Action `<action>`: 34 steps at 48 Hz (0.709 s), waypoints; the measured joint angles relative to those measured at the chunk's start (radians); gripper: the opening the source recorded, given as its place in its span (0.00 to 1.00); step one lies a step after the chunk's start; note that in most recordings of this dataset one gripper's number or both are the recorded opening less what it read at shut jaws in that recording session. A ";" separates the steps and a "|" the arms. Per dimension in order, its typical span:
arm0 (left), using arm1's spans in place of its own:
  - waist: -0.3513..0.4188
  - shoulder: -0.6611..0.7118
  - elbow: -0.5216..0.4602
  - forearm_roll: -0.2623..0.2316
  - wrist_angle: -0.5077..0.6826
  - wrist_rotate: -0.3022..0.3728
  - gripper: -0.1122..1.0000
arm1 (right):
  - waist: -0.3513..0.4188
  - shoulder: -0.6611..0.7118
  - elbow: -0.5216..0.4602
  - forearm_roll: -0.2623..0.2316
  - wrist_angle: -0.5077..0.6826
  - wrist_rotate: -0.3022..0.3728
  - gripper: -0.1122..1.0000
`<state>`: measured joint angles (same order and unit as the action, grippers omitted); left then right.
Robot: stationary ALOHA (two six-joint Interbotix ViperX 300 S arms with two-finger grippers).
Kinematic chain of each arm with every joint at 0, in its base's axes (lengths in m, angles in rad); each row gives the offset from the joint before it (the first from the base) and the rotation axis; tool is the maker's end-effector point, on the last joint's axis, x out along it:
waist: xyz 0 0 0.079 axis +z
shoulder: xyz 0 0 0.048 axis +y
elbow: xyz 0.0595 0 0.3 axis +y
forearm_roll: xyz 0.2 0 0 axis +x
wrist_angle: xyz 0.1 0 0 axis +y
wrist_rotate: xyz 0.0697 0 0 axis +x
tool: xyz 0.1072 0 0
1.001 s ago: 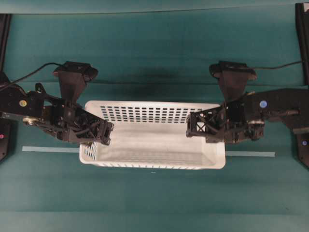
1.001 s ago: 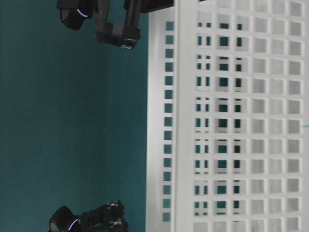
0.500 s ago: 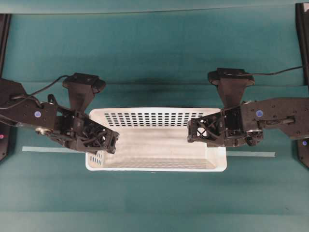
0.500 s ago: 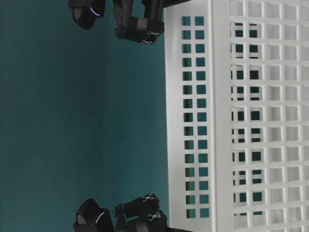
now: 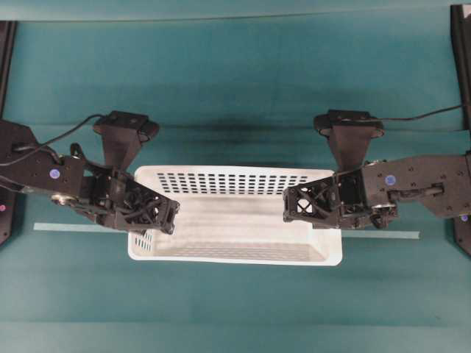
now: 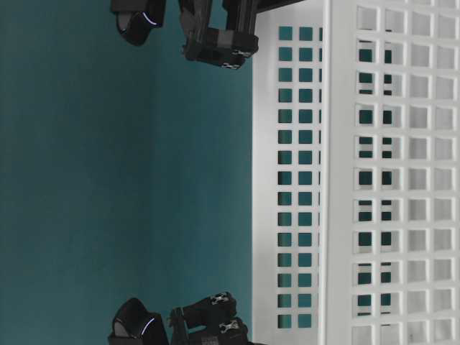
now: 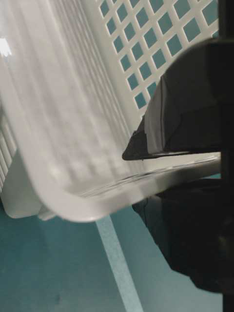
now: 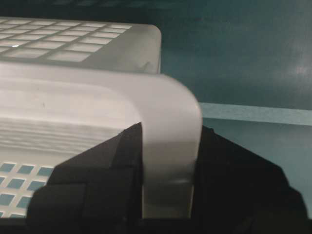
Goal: Lift the white basket with both hands.
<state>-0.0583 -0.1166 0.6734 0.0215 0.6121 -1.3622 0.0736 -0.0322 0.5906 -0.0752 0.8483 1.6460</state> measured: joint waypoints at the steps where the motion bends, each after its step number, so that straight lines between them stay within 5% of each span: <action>1: 0.000 0.000 0.000 0.000 0.000 -0.002 0.14 | 0.000 0.000 0.000 0.003 -0.002 0.000 0.25; 34: -0.002 -0.003 0.014 0.002 -0.031 -0.021 0.14 | -0.020 -0.003 0.034 -0.006 -0.097 0.006 0.25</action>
<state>-0.0598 -0.1197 0.6872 0.0230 0.5814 -1.3837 0.0537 -0.0353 0.6243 -0.0813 0.7517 1.6521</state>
